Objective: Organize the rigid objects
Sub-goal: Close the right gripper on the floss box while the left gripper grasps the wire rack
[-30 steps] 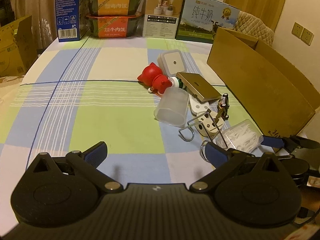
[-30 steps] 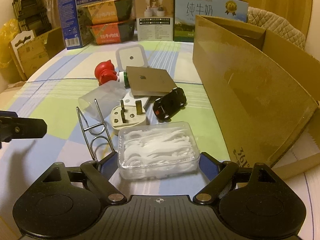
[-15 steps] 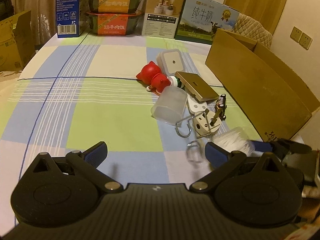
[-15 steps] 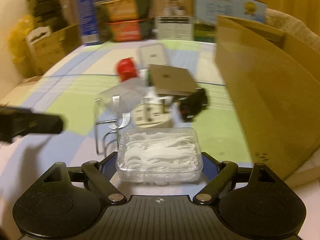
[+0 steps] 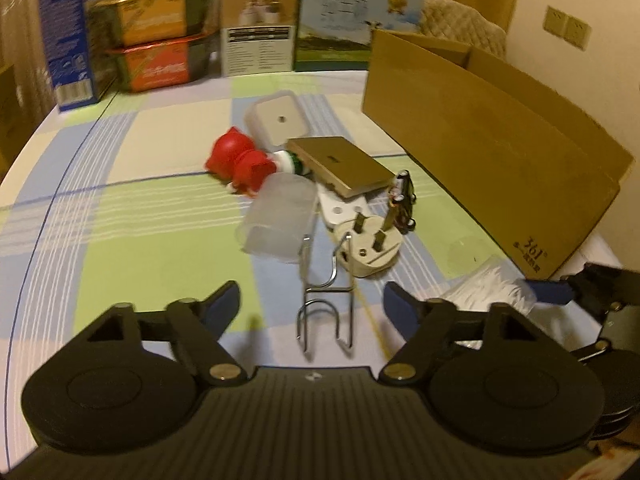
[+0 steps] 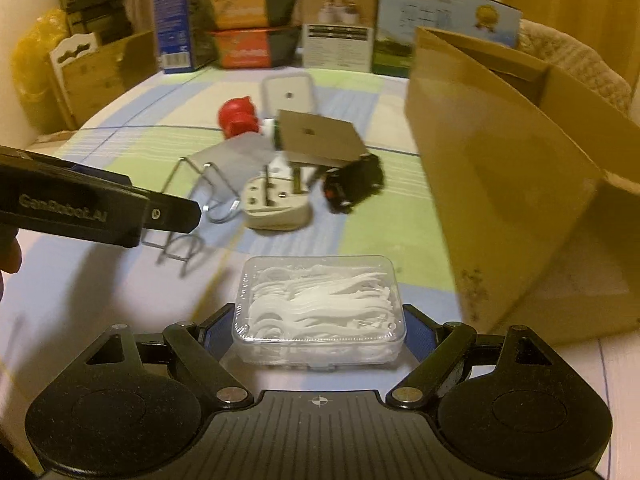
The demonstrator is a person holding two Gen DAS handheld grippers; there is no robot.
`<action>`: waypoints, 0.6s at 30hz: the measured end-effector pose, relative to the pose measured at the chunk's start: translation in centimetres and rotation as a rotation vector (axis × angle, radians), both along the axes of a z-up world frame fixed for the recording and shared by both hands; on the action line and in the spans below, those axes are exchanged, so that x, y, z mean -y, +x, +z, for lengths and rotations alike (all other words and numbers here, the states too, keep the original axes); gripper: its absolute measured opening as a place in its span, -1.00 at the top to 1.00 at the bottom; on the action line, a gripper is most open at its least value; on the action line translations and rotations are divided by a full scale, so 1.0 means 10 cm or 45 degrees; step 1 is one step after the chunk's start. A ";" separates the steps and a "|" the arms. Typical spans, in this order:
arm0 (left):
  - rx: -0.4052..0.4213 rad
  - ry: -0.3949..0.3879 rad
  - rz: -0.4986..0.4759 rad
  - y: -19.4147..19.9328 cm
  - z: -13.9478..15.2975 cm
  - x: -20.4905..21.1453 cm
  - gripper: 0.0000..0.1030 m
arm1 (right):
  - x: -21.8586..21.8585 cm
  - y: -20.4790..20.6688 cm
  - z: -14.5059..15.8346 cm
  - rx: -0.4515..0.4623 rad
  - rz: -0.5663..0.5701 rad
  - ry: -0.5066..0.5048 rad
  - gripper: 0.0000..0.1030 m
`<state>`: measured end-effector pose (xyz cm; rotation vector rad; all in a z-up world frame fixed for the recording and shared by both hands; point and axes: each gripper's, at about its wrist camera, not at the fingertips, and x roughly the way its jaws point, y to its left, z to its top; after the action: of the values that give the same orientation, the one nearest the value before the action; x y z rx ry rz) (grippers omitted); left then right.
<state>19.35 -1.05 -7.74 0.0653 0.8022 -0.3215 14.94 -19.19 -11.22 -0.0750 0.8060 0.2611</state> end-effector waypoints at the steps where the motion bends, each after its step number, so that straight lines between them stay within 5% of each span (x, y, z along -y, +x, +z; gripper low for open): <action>1: 0.011 0.023 -0.010 0.00 -0.01 0.05 -0.24 | 0.02 0.00 -0.01 0.004 -0.007 0.005 -0.60; 8: 0.055 0.118 -0.022 0.03 -0.08 0.16 0.52 | 0.09 -0.01 -0.01 -0.001 -0.017 0.035 -0.60; 18: 0.052 0.105 -0.018 -0.03 -0.05 0.13 0.54 | 0.10 0.03 -0.05 -0.032 -0.040 0.045 -0.63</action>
<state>19.01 -2.36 -8.27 0.1547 0.7747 -0.2995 15.27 -20.14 -11.71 -0.0261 0.8269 0.2471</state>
